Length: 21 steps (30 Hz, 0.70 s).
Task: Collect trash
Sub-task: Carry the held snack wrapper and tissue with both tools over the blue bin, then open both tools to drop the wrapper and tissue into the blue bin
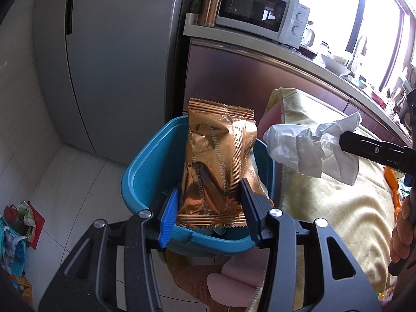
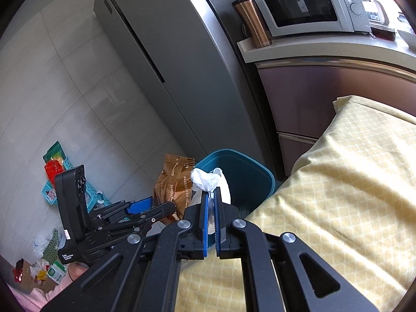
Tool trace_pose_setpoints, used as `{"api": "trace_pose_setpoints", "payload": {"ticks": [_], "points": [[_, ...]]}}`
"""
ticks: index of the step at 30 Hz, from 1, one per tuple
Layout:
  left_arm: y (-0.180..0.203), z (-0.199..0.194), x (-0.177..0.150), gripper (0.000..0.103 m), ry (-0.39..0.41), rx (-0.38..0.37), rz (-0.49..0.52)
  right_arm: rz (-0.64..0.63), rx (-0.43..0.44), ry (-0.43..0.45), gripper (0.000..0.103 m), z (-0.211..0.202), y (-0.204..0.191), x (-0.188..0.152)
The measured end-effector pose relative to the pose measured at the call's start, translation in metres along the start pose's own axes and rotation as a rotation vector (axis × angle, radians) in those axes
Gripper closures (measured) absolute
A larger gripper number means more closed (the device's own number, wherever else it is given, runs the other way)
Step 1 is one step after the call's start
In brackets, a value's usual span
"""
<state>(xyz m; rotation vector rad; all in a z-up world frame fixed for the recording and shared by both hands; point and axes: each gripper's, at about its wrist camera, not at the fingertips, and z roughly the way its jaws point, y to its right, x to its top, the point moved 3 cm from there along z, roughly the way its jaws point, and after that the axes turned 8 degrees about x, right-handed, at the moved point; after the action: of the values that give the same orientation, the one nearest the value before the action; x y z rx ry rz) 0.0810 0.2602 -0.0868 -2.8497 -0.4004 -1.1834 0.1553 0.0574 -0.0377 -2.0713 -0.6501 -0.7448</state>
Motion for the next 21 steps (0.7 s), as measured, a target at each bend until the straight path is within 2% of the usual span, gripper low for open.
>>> {"api": "trace_pose_setpoints", "payload": {"ticks": [21], "points": [[-0.004, 0.043, -0.001, 0.057, -0.077, 0.038, -0.027, 0.035, -0.031, -0.101, 0.1, 0.058, 0.003, 0.006]]}}
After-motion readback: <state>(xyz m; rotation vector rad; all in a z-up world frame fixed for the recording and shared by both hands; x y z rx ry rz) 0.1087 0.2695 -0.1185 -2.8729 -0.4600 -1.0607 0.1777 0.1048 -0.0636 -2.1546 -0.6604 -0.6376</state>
